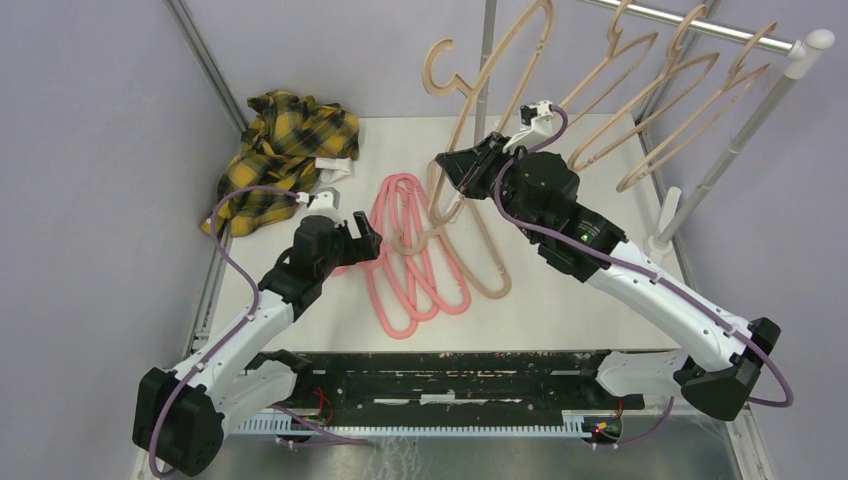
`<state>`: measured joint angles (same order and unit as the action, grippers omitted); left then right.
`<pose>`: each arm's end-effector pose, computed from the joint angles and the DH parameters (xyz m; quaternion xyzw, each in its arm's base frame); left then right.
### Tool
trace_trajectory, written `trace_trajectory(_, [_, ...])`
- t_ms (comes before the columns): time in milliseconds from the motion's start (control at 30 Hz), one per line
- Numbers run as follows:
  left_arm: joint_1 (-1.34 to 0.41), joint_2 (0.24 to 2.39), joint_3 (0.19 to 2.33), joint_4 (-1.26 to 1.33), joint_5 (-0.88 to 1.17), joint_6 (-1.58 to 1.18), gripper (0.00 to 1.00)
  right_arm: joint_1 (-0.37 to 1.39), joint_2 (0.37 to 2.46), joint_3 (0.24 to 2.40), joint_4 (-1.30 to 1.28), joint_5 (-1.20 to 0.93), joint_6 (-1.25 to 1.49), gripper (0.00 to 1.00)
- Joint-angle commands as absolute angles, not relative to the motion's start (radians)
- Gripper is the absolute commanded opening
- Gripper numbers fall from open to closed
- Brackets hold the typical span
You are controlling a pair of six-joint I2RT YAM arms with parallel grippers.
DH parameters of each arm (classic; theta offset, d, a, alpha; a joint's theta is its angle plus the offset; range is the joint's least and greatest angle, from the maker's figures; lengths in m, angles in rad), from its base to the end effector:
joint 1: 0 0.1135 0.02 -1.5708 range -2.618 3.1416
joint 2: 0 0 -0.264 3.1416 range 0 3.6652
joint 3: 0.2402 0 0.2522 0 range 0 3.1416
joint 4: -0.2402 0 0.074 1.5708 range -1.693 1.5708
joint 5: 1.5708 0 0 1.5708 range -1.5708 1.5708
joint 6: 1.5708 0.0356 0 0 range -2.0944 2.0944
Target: Organize the hangers
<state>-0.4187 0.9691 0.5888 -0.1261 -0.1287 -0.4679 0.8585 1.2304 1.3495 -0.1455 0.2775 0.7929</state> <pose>0.1991 -0.0836 0.2429 -0.0538 0.8588 -0.1671 0.4812 0.1879 0.2026 0.4482 0.0732 0.7123 0.4407 0.5414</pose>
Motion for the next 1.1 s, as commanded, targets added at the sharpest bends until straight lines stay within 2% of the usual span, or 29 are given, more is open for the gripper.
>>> trace_trajectory(0, [-0.419,0.944,0.587,-0.097,-0.136,-0.510,0.99,0.860,1.210,1.395,-0.056,0.427,0.796,0.06])
trace_trajectory(367, [-0.419,0.959,0.579,-0.084,-0.120,-0.510,0.99,0.753,1.287,1.452,-0.025,0.427,0.863,0.07])
trace_trajectory(767, [-0.419,0.960,0.581,-0.085,-0.124,-0.505,0.99,0.527,1.410,1.492,0.082,0.333,1.075,0.06])
trace_trajectory(1067, [-0.419,0.963,0.581,-0.088,-0.127,-0.502,0.99,0.469,1.507,1.615,0.084,0.320,1.133,0.06])
